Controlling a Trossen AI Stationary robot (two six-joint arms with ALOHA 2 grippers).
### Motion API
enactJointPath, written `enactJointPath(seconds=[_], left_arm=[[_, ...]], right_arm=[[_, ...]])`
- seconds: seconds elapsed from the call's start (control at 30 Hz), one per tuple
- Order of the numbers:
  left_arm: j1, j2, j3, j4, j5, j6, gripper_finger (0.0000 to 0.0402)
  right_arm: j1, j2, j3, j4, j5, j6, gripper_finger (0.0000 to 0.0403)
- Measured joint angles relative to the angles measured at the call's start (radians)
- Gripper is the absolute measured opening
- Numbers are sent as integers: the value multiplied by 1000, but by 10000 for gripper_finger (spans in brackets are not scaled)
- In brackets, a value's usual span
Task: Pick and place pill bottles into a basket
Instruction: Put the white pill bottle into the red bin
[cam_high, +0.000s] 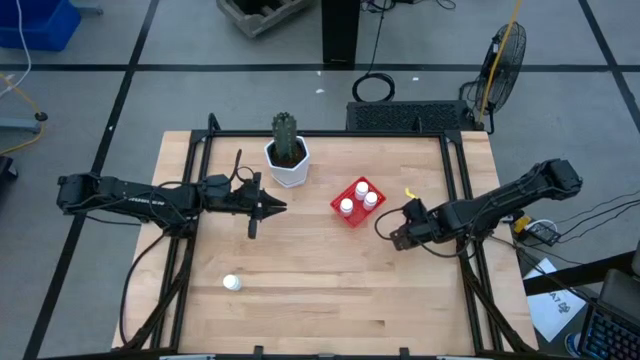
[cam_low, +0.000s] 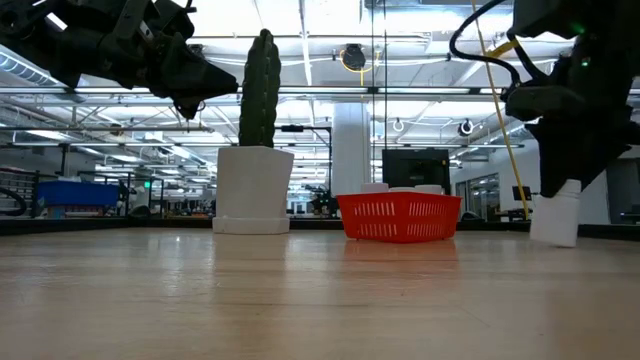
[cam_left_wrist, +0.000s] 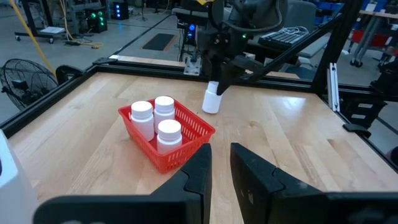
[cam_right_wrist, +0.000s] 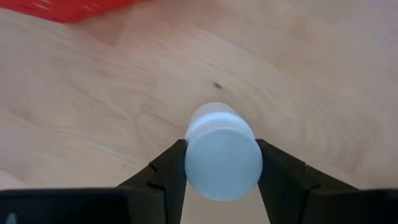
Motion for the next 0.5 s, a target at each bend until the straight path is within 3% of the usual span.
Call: enactJointPath(seconds=[0.37,0.5], left_arm=[[0,0,0,0,0,0,62],[0,0,0,0,0,0,62]], right_arm=[[9,-13,53,96,39,-136,150],[7,-13,114,150,98,-277,150]])
